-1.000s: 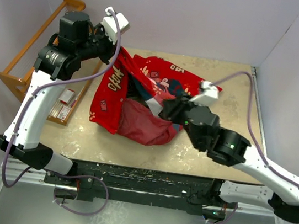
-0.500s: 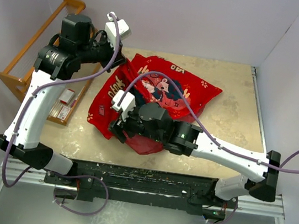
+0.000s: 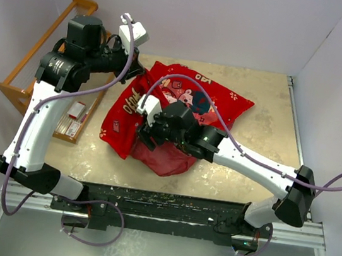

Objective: Remove the pillowcase from the pillow

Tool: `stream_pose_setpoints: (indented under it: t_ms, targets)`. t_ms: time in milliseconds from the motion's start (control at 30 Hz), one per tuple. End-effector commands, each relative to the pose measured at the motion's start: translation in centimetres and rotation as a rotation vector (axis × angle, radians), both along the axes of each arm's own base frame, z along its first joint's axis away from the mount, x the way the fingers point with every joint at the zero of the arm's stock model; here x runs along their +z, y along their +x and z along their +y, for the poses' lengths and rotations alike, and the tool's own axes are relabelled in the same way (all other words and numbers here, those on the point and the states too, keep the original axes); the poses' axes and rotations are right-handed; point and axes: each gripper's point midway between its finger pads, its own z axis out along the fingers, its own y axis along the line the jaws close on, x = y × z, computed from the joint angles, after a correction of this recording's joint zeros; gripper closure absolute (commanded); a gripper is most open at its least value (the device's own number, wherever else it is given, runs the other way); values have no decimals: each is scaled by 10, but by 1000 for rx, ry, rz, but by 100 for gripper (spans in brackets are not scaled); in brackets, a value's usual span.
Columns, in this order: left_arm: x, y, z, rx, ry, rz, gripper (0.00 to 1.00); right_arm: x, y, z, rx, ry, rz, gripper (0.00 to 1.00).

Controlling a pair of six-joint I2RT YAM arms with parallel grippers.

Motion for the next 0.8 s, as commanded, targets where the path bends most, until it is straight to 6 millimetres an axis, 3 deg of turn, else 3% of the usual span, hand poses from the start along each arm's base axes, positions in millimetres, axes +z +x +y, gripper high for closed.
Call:
stream_pose_setpoints:
  t_ms: [0, 200, 367, 433, 567, 767]
  targets:
    - [48, -3, 2, 7, -66, -139, 100, -13, -5, 0, 29, 3, 20, 36]
    - [50, -1, 2, 19, -73, -138, 100, -20, 10, -2, -40, 7, -20, 66]
    - [48, 7, 5, 51, -62, -139, 100, -15, 9, 3, -69, 49, -34, 100]
    - [47, 11, 7, 64, -58, -140, 100, -11, 0, 8, -61, 64, -52, 100]
    - [41, 25, 13, 123, -35, -147, 100, 0, -38, 16, -23, 84, -100, 100]
    - [34, 55, 27, 238, 18, -180, 100, -17, -82, 9, -26, 94, -75, 100]
